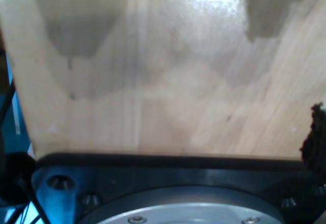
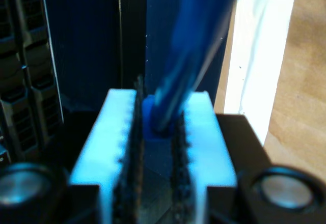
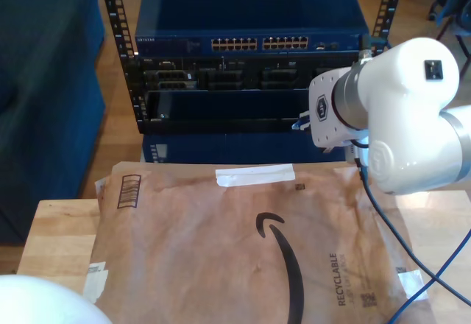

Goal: Grab the cable and plug it in

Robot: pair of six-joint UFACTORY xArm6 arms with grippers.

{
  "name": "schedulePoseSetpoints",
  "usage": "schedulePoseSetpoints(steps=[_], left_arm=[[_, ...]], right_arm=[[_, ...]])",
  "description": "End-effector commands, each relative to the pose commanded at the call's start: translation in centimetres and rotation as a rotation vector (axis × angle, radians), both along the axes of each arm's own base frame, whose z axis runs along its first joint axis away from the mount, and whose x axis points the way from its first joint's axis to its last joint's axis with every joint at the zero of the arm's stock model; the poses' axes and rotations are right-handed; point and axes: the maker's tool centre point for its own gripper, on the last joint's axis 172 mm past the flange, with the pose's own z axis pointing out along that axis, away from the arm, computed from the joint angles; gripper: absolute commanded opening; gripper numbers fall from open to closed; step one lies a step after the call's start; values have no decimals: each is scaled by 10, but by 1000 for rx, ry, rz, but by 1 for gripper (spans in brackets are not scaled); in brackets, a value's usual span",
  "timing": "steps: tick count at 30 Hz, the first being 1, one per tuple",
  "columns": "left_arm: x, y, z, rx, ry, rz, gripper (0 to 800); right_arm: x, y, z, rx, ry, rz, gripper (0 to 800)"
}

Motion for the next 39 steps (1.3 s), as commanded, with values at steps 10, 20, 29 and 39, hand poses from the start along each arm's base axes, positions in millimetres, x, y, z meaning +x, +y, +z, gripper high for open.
schedulePoseSetpoints(steps=[10,20,29,39], left_arm=[[0,0,0,0,0,0,800],[0,0,0,0,0,0,800],[0,0,0,0,0,0,800],[0,0,0,0,0,0,800]], right_arm=[[2,-13,14,-90,-82,66,0],[31,-38,37,-30,-249,-12,0],[92,-22,85,66,-553,-18,0],[87,-18,77,140,-668,-58,0]])
